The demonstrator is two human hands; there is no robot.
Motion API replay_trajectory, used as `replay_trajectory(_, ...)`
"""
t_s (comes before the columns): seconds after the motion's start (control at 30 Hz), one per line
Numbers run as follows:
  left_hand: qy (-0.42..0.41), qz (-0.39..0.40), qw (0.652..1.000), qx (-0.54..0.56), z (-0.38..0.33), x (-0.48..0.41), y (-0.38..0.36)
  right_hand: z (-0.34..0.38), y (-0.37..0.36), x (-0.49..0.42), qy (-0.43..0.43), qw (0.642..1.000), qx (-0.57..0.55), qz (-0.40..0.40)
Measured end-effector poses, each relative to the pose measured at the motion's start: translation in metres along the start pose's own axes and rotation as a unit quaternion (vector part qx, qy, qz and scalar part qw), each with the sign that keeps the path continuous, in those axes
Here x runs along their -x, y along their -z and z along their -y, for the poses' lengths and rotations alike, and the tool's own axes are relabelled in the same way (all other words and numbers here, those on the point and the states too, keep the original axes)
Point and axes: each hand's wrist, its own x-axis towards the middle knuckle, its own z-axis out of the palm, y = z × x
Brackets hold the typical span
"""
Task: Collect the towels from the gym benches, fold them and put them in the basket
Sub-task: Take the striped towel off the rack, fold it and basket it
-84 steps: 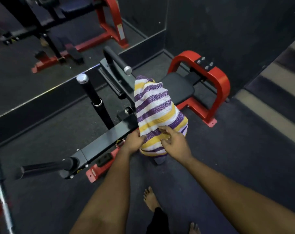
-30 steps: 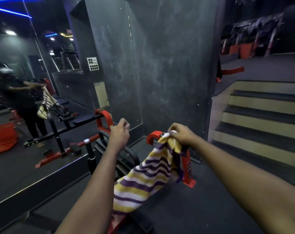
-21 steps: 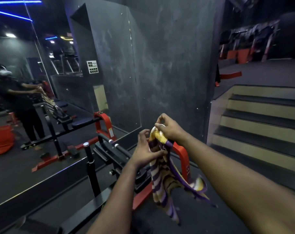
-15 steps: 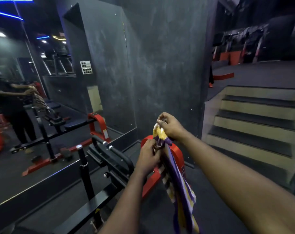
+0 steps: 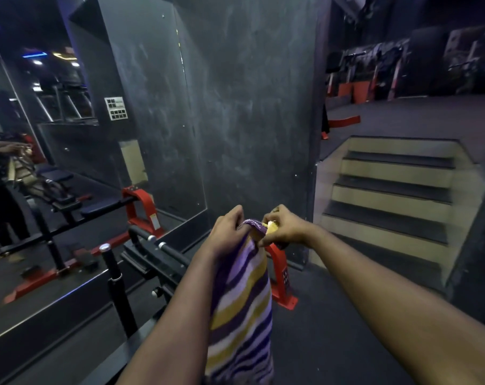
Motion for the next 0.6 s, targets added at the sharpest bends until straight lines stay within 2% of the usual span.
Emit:
replay_trajectory(0.1,0.015,0.013,0.999,0.026,0.006,-0.001,0.006,0.002,-0.005,-0.011,0.03,0.997,-0.025,-0.06)
replay_trajectory(0.23,0.038,0.036,0.998,0.017,0.025,0.004,0.02,0.012,0.0,-0.02,0.057,0.993,-0.091,0.045)
replay_trajectory(0.37,0.063,0.042,0.996,-0.048,0.037,0.012,0.034,0.019,0.003,-0.037,0.111,0.99,-0.067,0.047)
replay_trajectory(0.5,0.065,0.012,0.996,-0.063,0.046,0.02,0.046,0.023,0.0,-0.048,0.082,0.988,0.009,0.131)
replay_trajectory(0.6,0.051,-0.019,0.998,-0.034,0.046,0.021,0.049,0.027,-0.018,-0.049,0.064,0.99,0.014,0.126)
